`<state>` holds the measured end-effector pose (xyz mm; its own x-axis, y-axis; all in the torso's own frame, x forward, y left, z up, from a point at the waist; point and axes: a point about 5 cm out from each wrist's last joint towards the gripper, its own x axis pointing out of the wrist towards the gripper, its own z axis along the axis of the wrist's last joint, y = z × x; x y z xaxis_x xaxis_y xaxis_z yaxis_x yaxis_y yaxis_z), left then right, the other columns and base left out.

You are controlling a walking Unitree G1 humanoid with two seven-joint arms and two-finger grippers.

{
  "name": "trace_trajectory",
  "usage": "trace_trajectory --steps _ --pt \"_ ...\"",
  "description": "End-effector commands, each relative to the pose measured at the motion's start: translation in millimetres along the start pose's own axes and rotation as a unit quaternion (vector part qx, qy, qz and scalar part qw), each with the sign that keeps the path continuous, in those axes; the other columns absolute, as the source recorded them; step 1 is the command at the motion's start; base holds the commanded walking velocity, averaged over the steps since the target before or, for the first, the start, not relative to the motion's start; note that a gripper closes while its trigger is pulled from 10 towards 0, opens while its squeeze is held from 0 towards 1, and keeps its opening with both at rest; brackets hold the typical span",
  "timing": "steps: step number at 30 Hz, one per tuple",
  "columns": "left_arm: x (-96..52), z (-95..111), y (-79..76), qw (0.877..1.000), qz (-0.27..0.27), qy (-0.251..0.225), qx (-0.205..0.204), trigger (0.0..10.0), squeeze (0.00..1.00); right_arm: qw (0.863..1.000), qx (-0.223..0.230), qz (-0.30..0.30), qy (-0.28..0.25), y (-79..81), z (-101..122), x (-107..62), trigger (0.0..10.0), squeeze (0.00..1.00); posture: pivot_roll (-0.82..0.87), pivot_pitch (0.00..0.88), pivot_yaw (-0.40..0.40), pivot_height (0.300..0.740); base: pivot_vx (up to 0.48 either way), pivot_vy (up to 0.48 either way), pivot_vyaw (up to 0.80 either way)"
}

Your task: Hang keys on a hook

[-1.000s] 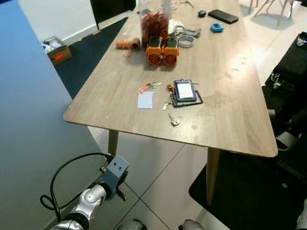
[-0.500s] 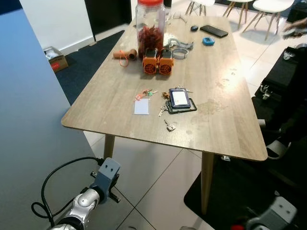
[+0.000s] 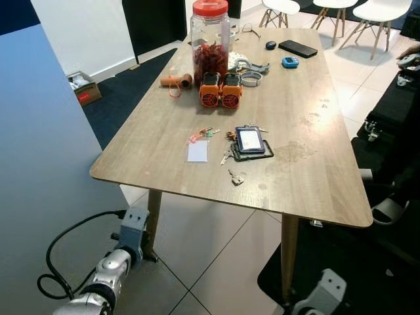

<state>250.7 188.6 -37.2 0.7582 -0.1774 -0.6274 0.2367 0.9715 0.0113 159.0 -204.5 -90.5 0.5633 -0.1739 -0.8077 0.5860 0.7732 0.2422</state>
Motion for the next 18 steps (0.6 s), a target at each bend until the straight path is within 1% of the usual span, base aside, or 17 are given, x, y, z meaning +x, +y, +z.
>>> trace_trajectory --steps 1,2,3,4,6,7,8,9,10,11,12,13,14,15,16,18 --pt "-1.0 -8.3 -2.1 1.000 -0.001 0.022 0.001 10.0 0.00 1.000 -0.007 0.009 -0.008 5.1 2.7 0.9 10.0 0.00 0.06 0.015 0.050 0.740 0.000 0.000 0.00" --pt "-0.3 -11.2 -7.2 0.999 -0.012 0.037 0.034 10.0 0.00 0.999 -0.036 0.019 -0.003 11.7 1.0 1.5 10.0 0.00 0.05 0.019 0.054 0.740 0.000 0.000 0.00" --pt "-0.3 -11.2 -7.2 0.999 -0.012 0.037 0.034 10.0 0.00 0.999 -0.036 0.019 -0.003 11.7 1.0 1.5 10.0 0.00 0.05 0.019 0.054 0.740 0.000 0.000 0.00" --pt "-0.1 -12.1 -9.5 0.998 -0.018 0.041 0.050 10.0 0.00 0.998 -0.052 0.023 -0.002 13.9 0.4 1.7 10.0 0.00 0.05 0.021 0.053 0.740 0.000 0.000 0.00" --pt "0.0 -13.6 -12.8 0.996 -0.032 0.045 0.068 10.0 0.00 0.996 -0.088 0.030 0.000 16.7 -0.8 1.7 10.0 0.00 0.05 0.021 0.052 0.740 0.000 0.000 0.00" --pt "0.0 -13.6 -12.8 0.996 -0.032 0.045 0.068 10.0 0.00 0.996 -0.088 0.030 0.000 16.7 -0.8 1.7 10.0 0.00 0.05 0.021 0.052 0.740 0.000 0.000 0.00" --pt "0.0 -13.7 -13.7 0.995 -0.037 0.046 0.076 10.0 0.00 0.994 -0.108 0.033 0.000 17.8 -1.5 1.6 10.0 0.00 0.05 0.022 0.051 0.740 0.000 0.000 0.00" --pt "0.0 -13.7 -13.7 0.995 -0.037 0.046 0.076 10.0 0.00 0.994 -0.108 0.033 0.000 17.8 -1.5 1.6 10.0 0.00 0.05 0.022 0.051 0.740 0.000 0.000 0.00" --pt "-0.7 -15.2 -15.2 0.991 -0.049 0.049 0.113 10.0 0.00 0.981 -0.191 0.031 -0.001 19.0 -3.0 1.2 10.0 0.00 0.06 0.030 0.051 0.740 0.000 0.000 0.00" --pt "-0.7 -15.2 -15.2 0.991 -0.049 0.049 0.113 10.0 0.00 0.981 -0.191 0.031 -0.001 19.0 -3.0 1.2 10.0 0.00 0.06 0.030 0.051 0.740 0.000 0.000 0.00" --pt "-1.1 -16.2 -15.6 0.989 -0.053 0.050 0.126 10.0 0.00 0.973 -0.230 0.031 -0.001 19.6 -3.9 1.1 10.0 0.00 0.06 0.032 0.051 0.740 0.000 0.000 0.00" --pt "-1.5 -17.0 -15.9 0.988 -0.055 0.051 0.133 10.0 0.00 0.966 -0.257 0.034 -0.001 20.4 -4.6 0.9 10.0 0.00 0.06 0.035 0.051 0.740 0.000 0.000 0.00" --pt "-1.5 -17.0 -15.9 0.988 -0.055 0.051 0.133 10.0 0.00 0.966 -0.257 0.034 -0.001 20.4 -4.6 0.9 10.0 0.00 0.06 0.035 0.051 0.740 0.000 0.000 0.00" --pt "-1.8 -17.7 -15.7 0.988 -0.055 0.052 0.134 10.0 0.00 0.962 -0.270 0.039 -0.002 21.5 -5.2 0.8 10.0 0.00 0.06 0.039 0.050 0.740 0.000 0.000 0.00" --pt "-1.8 -17.7 -15.7 0.988 -0.055 0.052 0.134 10.0 0.00 0.962 -0.270 0.039 -0.002 21.5 -5.2 0.8 10.0 0.00 0.06 0.039 0.050 0.740 0.000 0.000 0.00" --pt "-3.0 -19.7 -14.7 0.988 -0.056 0.052 0.133 10.0 0.00 0.952 -0.302 0.054 -0.006 25.0 -5.8 0.6 10.0 0.00 0.08 0.058 0.049 0.740 0.000 0.000 0.00"
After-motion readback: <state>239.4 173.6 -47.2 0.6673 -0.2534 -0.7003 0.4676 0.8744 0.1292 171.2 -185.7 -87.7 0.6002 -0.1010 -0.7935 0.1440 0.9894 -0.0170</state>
